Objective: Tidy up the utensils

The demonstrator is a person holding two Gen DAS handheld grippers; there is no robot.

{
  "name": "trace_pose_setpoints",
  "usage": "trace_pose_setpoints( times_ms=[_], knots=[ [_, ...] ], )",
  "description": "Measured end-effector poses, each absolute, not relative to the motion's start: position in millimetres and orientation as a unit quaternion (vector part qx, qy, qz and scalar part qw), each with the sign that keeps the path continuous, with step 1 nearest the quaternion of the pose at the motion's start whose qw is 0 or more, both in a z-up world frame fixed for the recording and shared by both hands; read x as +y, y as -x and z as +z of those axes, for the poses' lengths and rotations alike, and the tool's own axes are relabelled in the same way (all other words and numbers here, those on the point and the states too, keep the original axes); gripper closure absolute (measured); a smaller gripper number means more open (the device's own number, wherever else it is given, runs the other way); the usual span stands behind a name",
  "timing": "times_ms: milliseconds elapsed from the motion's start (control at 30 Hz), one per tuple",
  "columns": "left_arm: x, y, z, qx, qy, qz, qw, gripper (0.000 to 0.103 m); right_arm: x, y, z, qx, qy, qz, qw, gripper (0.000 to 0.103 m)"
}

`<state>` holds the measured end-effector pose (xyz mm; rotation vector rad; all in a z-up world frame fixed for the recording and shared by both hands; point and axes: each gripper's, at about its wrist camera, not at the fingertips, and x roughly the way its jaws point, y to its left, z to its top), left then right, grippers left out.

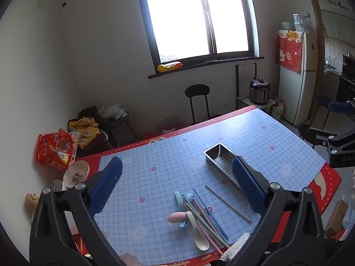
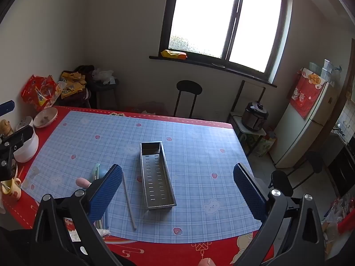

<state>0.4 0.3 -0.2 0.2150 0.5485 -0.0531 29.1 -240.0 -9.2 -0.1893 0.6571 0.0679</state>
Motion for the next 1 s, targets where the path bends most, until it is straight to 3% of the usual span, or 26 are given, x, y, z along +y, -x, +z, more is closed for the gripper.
trace_pose_setpoints(
  times_ms=[1000],
  knots=[
    [2.4,-1.8,-6.6,0.275,-0.101,-0.028,0.956,0.005,-240.6,-31.7,-8.5,0.322,0.093,0.031,0.942,0.005]
  ],
)
